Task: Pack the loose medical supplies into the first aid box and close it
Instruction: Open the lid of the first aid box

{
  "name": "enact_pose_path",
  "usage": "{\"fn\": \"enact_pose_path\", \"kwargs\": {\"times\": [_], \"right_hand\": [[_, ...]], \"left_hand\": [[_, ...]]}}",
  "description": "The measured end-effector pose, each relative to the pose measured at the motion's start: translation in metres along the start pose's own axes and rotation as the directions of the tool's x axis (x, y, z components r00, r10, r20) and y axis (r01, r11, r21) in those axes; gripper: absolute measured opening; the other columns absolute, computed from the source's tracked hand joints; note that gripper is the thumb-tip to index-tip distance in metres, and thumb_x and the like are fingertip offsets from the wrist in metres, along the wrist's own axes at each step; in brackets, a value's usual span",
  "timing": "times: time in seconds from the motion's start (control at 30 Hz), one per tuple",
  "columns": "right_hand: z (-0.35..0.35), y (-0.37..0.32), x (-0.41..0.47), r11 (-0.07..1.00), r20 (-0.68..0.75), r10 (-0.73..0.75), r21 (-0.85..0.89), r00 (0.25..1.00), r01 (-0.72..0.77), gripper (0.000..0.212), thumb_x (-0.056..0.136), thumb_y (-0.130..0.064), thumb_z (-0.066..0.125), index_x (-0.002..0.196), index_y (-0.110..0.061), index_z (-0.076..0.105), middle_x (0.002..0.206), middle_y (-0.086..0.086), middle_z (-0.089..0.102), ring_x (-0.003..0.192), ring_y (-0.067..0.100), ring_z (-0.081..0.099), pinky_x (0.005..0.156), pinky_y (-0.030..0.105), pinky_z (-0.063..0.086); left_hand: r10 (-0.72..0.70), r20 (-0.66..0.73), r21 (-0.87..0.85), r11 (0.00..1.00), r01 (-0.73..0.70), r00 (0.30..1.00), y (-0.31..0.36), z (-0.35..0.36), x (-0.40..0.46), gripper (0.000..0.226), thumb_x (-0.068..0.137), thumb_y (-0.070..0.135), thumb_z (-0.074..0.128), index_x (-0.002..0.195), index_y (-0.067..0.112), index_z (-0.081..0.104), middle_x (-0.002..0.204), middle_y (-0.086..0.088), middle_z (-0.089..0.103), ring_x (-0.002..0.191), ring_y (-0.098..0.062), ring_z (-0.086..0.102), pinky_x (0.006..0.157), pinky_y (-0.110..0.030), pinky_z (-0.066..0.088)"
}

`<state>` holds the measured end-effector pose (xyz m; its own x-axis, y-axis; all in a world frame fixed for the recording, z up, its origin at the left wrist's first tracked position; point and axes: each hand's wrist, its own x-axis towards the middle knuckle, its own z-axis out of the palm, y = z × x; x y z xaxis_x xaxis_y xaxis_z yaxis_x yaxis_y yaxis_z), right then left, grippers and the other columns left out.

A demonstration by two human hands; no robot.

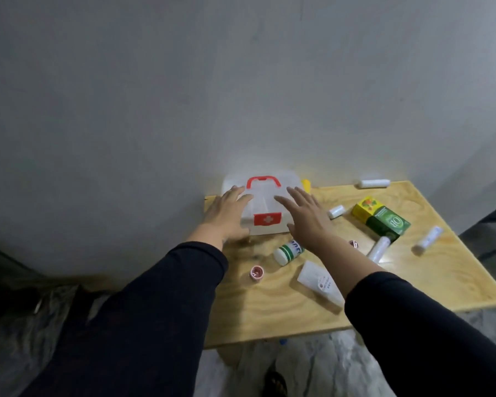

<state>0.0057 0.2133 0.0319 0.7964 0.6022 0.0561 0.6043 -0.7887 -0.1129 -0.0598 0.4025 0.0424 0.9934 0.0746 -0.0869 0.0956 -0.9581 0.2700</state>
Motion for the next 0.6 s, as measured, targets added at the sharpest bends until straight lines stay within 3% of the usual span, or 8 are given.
{"fn": "enact_pose_path", "kwargs": {"times": [0.1,0.2,0.33,0.47,0.6], "right_hand": [[0.018,0.011,0.016,0.992,-0.006,-0.106,-0.067,0.994,0.105,0.079,0.087,-0.011,0.059,0.149,-0.031,0.015,0.161,0.005,0.015,0.150,0.023,0.009,0.121,0.043,0.006],[0.039,0.019,0.025,0.973,-0.070,-0.199,-0.134,0.977,0.189,0.086,0.079,-0.009,0.068,0.147,-0.029,0.019,0.156,0.009,0.028,0.146,0.027,0.024,0.117,0.046,0.012],[0.057,0.024,0.033,0.959,-0.132,-0.224,-0.208,0.966,0.194,0.086,0.077,-0.020,0.074,0.146,-0.028,0.023,0.153,0.009,0.036,0.143,0.027,0.032,0.118,0.048,0.017],[0.065,0.022,0.038,0.953,-0.166,-0.238,-0.231,0.957,0.197,0.079,0.083,-0.038,0.066,0.147,-0.026,0.022,0.153,0.012,0.035,0.143,0.030,0.032,0.116,0.052,0.014],[0.062,0.022,0.035,0.950,-0.141,-0.241,-0.238,0.960,0.204,0.077,0.082,-0.044,0.061,0.147,-0.025,0.025,0.153,0.014,0.035,0.142,0.033,0.032,0.114,0.058,0.027]], "left_hand": [[0.007,-0.037,0.054,0.999,-0.005,0.999,-0.003,0.010,0.017,0.094,0.084,0.033,0.068,0.154,0.019,0.008,0.164,-0.001,0.003,0.151,-0.020,-0.001,0.121,-0.039,0.003],[0.019,-0.054,0.101,0.995,-0.014,0.998,-0.007,0.025,0.027,0.101,0.085,0.037,0.067,0.155,0.018,-0.003,0.164,0.000,-0.006,0.151,-0.017,-0.007,0.117,-0.034,-0.008],[0.008,-0.147,0.152,0.988,0.015,0.989,-0.010,0.041,0.033,0.096,0.086,0.038,0.066,0.155,0.019,0.001,0.164,0.001,0.000,0.151,-0.016,-0.002,0.118,-0.033,-0.006],[0.015,-0.147,0.145,0.989,0.006,0.989,-0.013,0.040,0.036,0.091,0.089,0.030,0.066,0.155,0.019,0.004,0.164,0.002,0.002,0.151,-0.015,0.000,0.122,-0.034,-0.001],[0.026,-0.144,0.136,0.991,-0.007,0.989,-0.014,0.037,0.034,0.087,0.090,0.027,0.064,0.155,0.020,0.006,0.164,0.002,0.004,0.151,-0.015,0.001,0.121,-0.033,0.001]]}}
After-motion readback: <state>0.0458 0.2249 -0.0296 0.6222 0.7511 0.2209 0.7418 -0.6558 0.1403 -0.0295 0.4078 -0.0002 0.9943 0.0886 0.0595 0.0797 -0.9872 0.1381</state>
